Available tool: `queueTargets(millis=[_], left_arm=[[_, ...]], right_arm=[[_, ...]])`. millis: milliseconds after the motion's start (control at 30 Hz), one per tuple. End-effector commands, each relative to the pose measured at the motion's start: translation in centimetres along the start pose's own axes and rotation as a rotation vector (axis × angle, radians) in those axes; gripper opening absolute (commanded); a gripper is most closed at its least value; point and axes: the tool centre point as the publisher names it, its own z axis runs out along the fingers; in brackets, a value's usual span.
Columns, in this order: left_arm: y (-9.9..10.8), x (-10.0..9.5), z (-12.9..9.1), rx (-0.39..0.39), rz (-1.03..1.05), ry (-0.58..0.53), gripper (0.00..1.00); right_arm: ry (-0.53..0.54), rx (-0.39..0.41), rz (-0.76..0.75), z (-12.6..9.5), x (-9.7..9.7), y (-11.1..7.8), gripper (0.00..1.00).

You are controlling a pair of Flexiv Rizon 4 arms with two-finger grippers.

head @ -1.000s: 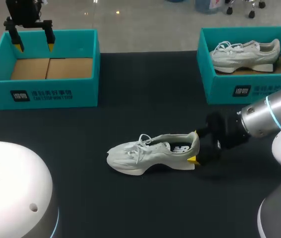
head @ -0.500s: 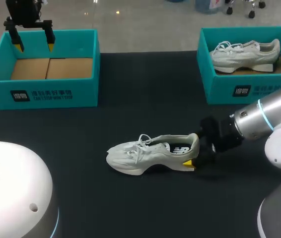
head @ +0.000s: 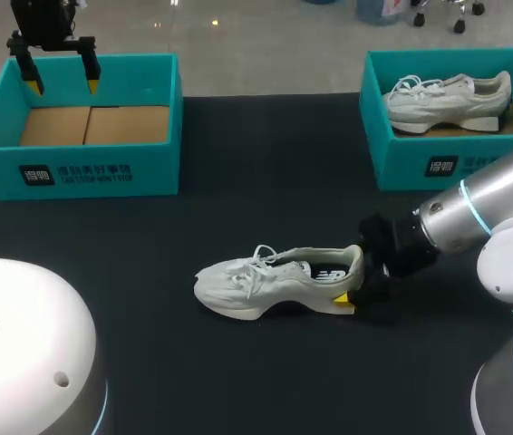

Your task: Take the shoe out of the shoebox, open the shoe tongue, remove and reinsert the insole, then place the shoe into the shoebox

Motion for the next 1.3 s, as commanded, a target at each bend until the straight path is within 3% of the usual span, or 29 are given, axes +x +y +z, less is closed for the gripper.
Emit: queueTargets(millis=[33,333,367,400,433,500,533,600,700,1000,1300], left_arm=[[0.0,0.0,0.0,0.0,0.0,0.0,1.0],[0.0,0.0,0.0,0.0,0.0,0.0,1.0],[0.4,0.8,-0.5,-0.006,-0.03,0.018,1.0],[0.8,1.5,-0.8,0.042,-0.057,-0.024,1.0],[1.4,2.4,-1.1,0.045,-0.042,0.029,1.0],[2.2,3.8,-1.5,0.06,-0.078,0.024,1.0],[2.6,4.3,-1.7,0.043,-0.082,0.067,1.0],[3.2,5.2,-1.8,0.04,-0.13,0.023,1.0],[4.5,6.5,-2.0,0.036,-0.127,0.04,1.0],[8.3,11.2,-1.0,0.039,-0.188,-0.025,1.0],[11.2,16.2,0.7,-0.001,-0.251,-0.001,1.0]], right_arm=[[0.001,0.012,0.001,0.6,0.1,-0.1,0.0],[0.001,0.012,0.001,0.6,0.1,-0.1,0.0],[0.001,0.012,0.001,0.6,0.1,-0.1,0.0],[0.001,0.012,0.001,0.6,0.1,-0.1,0.0],[0.001,0.012,0.001,0.6,0.1,-0.1,0.0],[0.001,0.012,0.001,0.6,0.1,-0.1,0.0],[0.001,0.012,0.001,0.6,0.1,-0.1,0.0],[0.001,0.012,0.001,0.6,0.1,-0.1,0.0],[0.001,0.012,0.001,0.6,0.1,-0.1,0.0],[0.001,0.012,0.001,0.6,0.1,-0.1,0.0],[0.001,0.012,0.001,0.6,0.1,-0.1,0.0]])
